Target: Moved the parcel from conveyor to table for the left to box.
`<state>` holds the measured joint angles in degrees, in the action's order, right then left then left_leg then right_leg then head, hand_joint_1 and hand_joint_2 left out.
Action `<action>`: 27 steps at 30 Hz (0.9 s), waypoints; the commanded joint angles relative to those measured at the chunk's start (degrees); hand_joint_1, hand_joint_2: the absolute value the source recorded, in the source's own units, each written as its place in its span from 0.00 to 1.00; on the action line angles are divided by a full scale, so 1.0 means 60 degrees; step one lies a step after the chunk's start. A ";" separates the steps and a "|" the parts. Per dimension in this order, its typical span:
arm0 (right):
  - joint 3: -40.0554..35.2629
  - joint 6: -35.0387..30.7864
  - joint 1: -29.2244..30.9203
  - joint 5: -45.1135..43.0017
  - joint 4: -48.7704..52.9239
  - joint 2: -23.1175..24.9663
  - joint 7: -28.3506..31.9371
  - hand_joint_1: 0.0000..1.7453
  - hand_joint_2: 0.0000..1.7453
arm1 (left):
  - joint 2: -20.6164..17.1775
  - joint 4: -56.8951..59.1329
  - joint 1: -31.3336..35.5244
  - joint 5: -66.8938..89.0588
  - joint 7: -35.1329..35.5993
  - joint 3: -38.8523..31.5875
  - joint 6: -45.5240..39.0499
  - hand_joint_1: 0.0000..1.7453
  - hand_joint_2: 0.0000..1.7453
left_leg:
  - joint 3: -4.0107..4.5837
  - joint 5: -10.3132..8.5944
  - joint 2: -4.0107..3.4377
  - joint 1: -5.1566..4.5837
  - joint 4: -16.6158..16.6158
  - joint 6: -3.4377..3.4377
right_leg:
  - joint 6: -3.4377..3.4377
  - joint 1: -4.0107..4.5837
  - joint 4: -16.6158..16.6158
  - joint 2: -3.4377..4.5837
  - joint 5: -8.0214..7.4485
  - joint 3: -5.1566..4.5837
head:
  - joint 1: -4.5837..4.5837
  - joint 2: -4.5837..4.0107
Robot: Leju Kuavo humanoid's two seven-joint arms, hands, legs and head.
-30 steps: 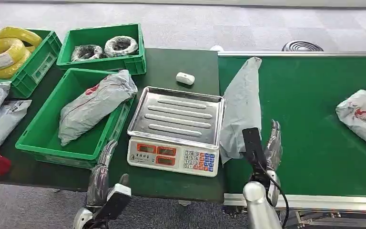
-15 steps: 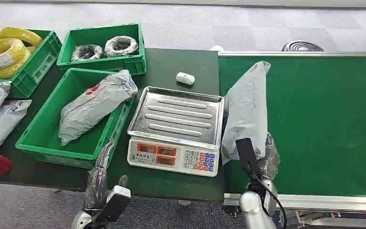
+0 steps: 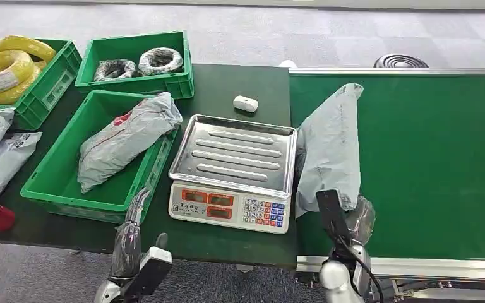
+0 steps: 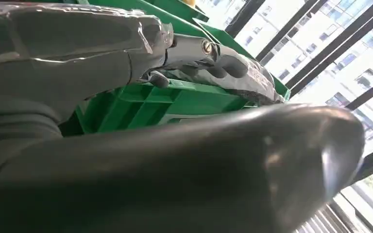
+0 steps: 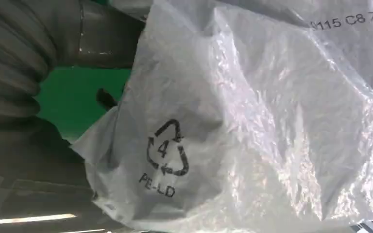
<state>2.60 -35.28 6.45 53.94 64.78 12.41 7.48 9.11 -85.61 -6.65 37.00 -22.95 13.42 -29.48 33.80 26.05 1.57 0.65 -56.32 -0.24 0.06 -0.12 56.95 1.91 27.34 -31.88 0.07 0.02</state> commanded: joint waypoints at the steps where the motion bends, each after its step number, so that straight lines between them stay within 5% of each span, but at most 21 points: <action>1: -0.0188 -0.0030 -0.0014 -0.0041 0.0080 -0.0145 0.0100 0.85 1.00 | -0.0175 0.0423 -0.0048 -0.0042 0.0011 0.0172 -0.0062 0.00 0.00 | -0.0022 0.0003 -0.0020 -0.0007 0.0014 0.0001 | 0.0003 -0.0003 -0.0011 -0.0018 0.0003 0.0021 | 0.0004 0.0000; 2: -0.0193 -0.0047 -0.0027 -0.0037 0.0115 -0.0140 0.0125 0.88 1.00 | -0.0175 0.0418 -0.0051 -0.0041 -0.0002 0.0177 -0.0075 0.00 0.00 | -0.0016 0.0002 -0.0013 -0.0006 0.0010 0.0001 | 0.0003 -0.0003 -0.0008 -0.0015 0.0003 0.0016 | 0.0004 0.0000; 3: -0.0183 -0.0117 -0.0073 -0.0120 0.0259 -0.0107 0.0214 0.80 1.00 | -0.0170 0.0412 -0.0050 -0.0040 -0.0011 0.0177 -0.0089 0.00 0.00 | -0.0029 0.0003 -0.0023 -0.0009 0.0017 0.0001 | 0.0005 -0.0005 -0.0013 -0.0023 0.0005 0.0026 | 0.0004 0.0000; 4: -0.0179 -0.0261 -0.0132 -0.0240 0.0420 -0.0076 0.0393 0.27 1.00 | -0.0168 0.0420 -0.0051 -0.0041 -0.0016 0.0179 -0.0095 0.00 0.00 | -0.0019 0.0001 -0.0016 -0.0008 0.0013 0.0001 | 0.0004 -0.0004 -0.0010 -0.0023 0.0004 0.0018 | 0.0004 0.0000; 8: -0.0179 -0.0261 -0.0132 -0.0240 0.0420 -0.0076 0.0393 0.27 1.00 | -0.0168 0.0420 -0.0051 -0.0041 -0.0016 0.0179 -0.0095 0.00 0.00 | -0.0014 0.0002 -0.0013 -0.0004 0.0008 0.0000 | 0.0002 -0.0002 -0.0007 -0.0014 0.0003 0.0014 | 0.0004 0.0000; 9: -0.0208 -0.0248 -0.0171 -0.0303 0.0544 -0.0071 0.0452 0.00 1.00 | -0.0161 0.0429 -0.0036 -0.0043 -0.0019 0.0181 -0.0094 0.00 0.00 | -0.0027 0.0004 -0.0020 -0.0008 0.0016 0.0000 | 0.0004 -0.0004 -0.0011 -0.0025 0.0006 0.0025 | 0.0004 0.0000; 12: -0.0482 -0.0787 -0.0517 -0.0377 0.1515 -0.0026 0.1357 0.00 1.00 | -0.0137 0.0485 0.0014 -0.0040 -0.0054 0.0170 -0.0137 0.00 0.00 | -0.0025 0.0003 -0.0018 -0.0008 0.0014 0.0000 | 0.0004 -0.0003 -0.0012 -0.0029 0.0006 0.0026 | 0.0004 0.0000; 16: 0.0330 -0.0787 -0.1727 0.0705 0.5234 0.1264 0.3203 0.00 1.00 | -0.0045 0.0602 0.0067 -0.0002 -0.0120 0.0156 -0.0140 0.00 0.00 | 0.0002 0.0006 0.0000 -0.0014 -0.0002 -0.0002 | -0.0001 -0.0010 0.0015 -0.0036 0.0018 -0.0004 | 0.0004 0.0000; 19: -0.0033 -0.0787 -0.2005 0.1962 0.7125 0.1264 0.2629 0.00 1.00 | 0.0030 0.0648 0.0078 0.0033 -0.0174 0.0200 -0.0124 0.00 0.00 | 0.0015 0.0004 0.0009 -0.0016 -0.0006 -0.0002 | 0.0000 -0.0014 0.0023 -0.0038 0.0019 -0.0021 | 0.0000 0.0000; 27: -0.0392 -0.0787 -0.1658 0.2671 0.8380 0.1264 0.2681 0.00 1.00 | 0.0191 0.0596 0.0235 0.0275 0.0047 0.0057 0.0270 0.00 0.00 | 0.0008 -0.0001 0.0001 -0.0014 -0.0002 0.0002 | 0.0006 -0.0011 0.0009 -0.0037 0.0016 -0.0007 | 0.0007 0.0000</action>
<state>1.79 -40.02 -3.10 69.02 102.67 18.86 22.80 9.68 -84.80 -6.83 37.70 -23.58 14.05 -29.22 33.78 26.06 1.56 0.64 -56.31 -0.25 0.06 -0.13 56.94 1.90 27.40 -31.88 0.11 0.02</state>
